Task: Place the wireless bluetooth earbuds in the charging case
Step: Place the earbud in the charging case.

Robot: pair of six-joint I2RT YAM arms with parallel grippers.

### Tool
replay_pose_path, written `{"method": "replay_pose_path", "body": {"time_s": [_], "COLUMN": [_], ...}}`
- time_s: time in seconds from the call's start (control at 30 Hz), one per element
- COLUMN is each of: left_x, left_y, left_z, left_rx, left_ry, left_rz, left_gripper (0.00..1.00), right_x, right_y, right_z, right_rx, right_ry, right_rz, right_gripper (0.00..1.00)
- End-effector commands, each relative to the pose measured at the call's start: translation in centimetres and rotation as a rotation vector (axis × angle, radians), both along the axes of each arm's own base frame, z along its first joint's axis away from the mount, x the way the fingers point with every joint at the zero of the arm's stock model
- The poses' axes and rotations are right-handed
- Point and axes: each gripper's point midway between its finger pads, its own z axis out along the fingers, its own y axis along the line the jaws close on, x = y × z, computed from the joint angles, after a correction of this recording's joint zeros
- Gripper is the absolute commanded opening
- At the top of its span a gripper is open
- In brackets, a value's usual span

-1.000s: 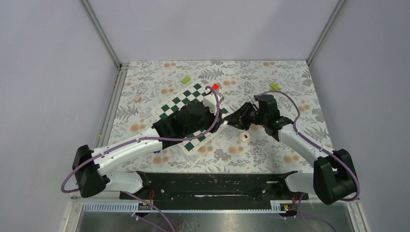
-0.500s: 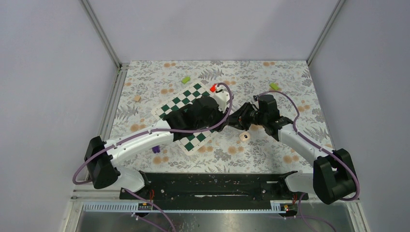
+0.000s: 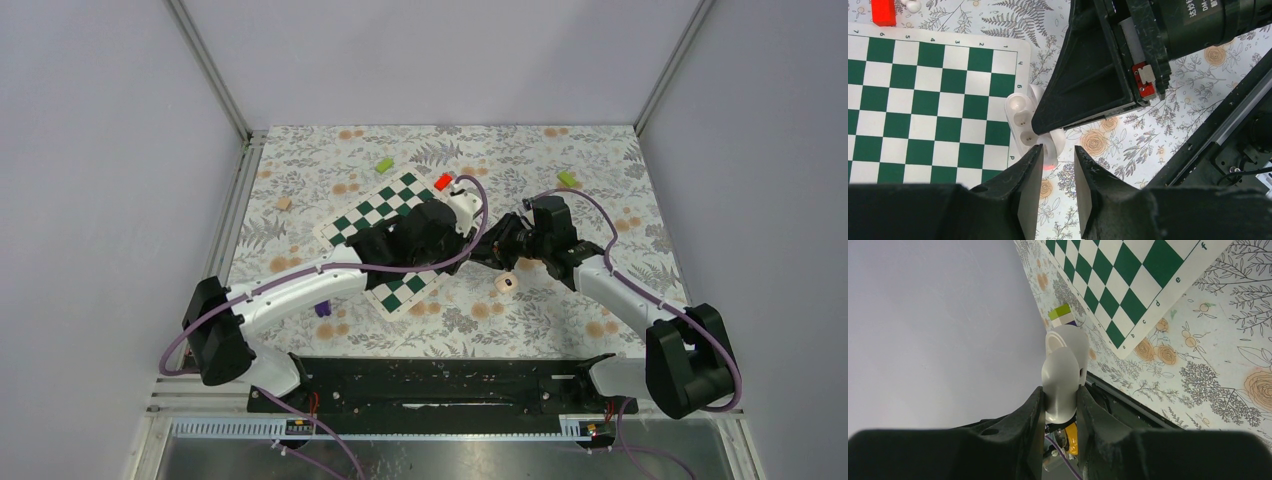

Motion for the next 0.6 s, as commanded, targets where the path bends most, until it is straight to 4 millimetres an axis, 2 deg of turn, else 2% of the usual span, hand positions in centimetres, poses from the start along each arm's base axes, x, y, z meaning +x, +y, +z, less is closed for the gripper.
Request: {"method": "replay_pose_path", "body": {"time_s": [0.0, 0.57], "left_x": [0.8, 1.8], "left_y": [-0.9, -0.3], "left_z": [2.0, 1.0], "left_rx": [-0.038, 0.016], "left_ry": [-0.046, -0.067], "left_rz": [0.003, 0.046], "left_gripper": [0.29, 0.26], "right_x": [0.4, 0.4], "right_y": [0.3, 0.4], "right_z": [1.1, 1.0], "right_rx": [0.021, 0.03], "right_ry": [-0.051, -0.045], "right_rz": [0.022, 0.027], "right_gripper": [0.0, 0.0]}}
